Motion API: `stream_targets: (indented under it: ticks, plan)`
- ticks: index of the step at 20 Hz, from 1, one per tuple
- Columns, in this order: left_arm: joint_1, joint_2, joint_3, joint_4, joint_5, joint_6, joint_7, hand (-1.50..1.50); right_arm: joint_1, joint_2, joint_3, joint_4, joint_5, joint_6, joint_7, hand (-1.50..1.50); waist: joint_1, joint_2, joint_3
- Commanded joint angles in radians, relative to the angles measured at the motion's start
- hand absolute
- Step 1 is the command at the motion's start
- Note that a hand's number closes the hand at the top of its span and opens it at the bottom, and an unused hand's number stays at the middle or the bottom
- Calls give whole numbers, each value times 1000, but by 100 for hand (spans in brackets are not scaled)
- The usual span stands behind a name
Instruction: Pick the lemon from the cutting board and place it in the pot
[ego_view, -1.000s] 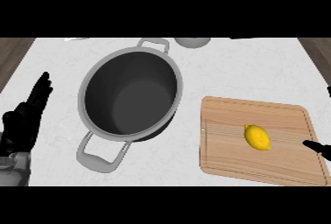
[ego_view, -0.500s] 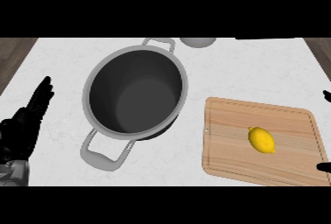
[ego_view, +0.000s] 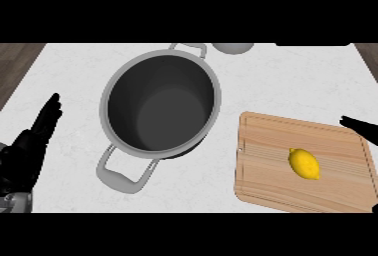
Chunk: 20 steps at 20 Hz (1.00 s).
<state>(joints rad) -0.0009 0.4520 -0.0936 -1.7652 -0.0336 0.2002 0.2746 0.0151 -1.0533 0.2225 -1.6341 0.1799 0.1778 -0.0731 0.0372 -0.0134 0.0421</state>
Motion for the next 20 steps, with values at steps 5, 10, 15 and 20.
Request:
stream_targets:
  ticks: [5,10,15,20]
  plan:
    - [80,-33,32,76,32,-8,-61,0,-109,42,119,-83,1,160,272,-150,4,20,-46]
    - [43,-38,49,81,22,-7,-14,0,-158,79,179,-79,75,182,352,-150,-18,20,-44]
    - [88,-57,35,68,18,-25,-65,0,-253,181,238,-64,103,214,481,-150,-1,22,-44]
    - [62,-65,59,114,13,-26,-58,0,-292,257,291,-51,143,230,560,-150,-20,23,-45]
